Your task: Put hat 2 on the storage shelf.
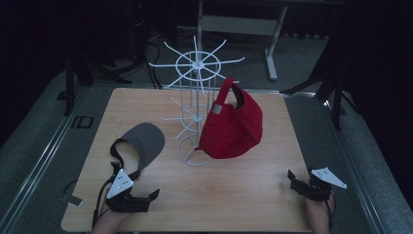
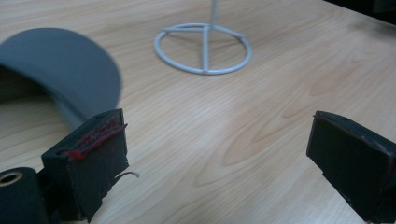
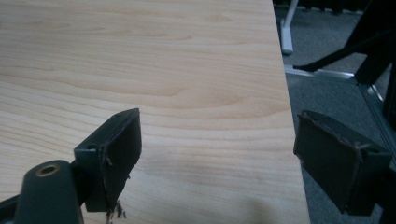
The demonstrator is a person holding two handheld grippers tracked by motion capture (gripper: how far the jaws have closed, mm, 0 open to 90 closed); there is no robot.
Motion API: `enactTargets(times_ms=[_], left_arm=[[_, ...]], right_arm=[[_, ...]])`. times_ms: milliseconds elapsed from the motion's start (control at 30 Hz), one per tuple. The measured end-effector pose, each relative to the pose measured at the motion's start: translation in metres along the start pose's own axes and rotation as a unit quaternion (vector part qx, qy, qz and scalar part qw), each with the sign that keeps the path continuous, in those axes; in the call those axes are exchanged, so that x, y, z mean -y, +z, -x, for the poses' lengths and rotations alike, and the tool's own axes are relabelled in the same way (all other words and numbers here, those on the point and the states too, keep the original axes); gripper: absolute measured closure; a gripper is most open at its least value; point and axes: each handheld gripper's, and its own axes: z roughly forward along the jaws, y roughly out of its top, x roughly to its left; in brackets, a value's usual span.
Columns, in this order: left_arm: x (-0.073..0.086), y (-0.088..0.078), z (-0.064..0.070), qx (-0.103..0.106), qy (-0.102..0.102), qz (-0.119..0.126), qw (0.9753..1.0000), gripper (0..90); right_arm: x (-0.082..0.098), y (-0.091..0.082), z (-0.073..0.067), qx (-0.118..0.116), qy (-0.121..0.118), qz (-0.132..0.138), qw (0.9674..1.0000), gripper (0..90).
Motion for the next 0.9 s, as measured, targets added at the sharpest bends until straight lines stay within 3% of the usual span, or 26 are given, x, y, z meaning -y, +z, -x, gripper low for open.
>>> enactTargets(times_ms=[100,267,433,567,667,700,767,900], left_arm=[[0.001,-0.004,-0.005,-0.010,-0.003,-0.001,0.9999,5.7],[0.006,-0.025,-0.024,-0.044,-0.018,0.001,0.9989,5.7],[0.013,-0.043,-0.040,-0.079,-0.024,-0.005,0.9966,6.3],[0.027,-0.055,-0.057,-0.097,-0.046,-0.013,0.9942,6.8],[0.032,-0.055,-0.064,-0.105,-0.048,-0.022,0.9931,11.1],[0.037,-0.052,-0.070,-0.115,-0.054,-0.031,0.9914,12.8],[0.041,-0.048,-0.075,-0.122,-0.050,-0.042,0.9904,15.1],[0.044,-0.038,-0.082,-0.119,-0.043,-0.051,0.9906,19.1]], right_arm=[[0.000,0.000,0.000,0.010,0.004,-0.004,0.9999,16.3],[0.000,0.000,0.000,0.014,0.007,-0.002,0.9999,16.3],[0.000,0.000,0.000,0.013,0.009,-0.002,0.9999,16.3],[0.000,0.000,0.000,0.014,0.008,-0.001,0.9999,16.4],[0.000,0.000,0.000,0.014,0.010,-0.001,0.9998,16.3],[0.000,0.000,0.001,0.014,0.012,0.000,0.9998,16.3],[0.000,0.000,0.001,0.014,0.014,0.000,0.9998,16.3],[0.000,-0.001,0.001,0.013,0.016,0.000,0.9998,16.3]])
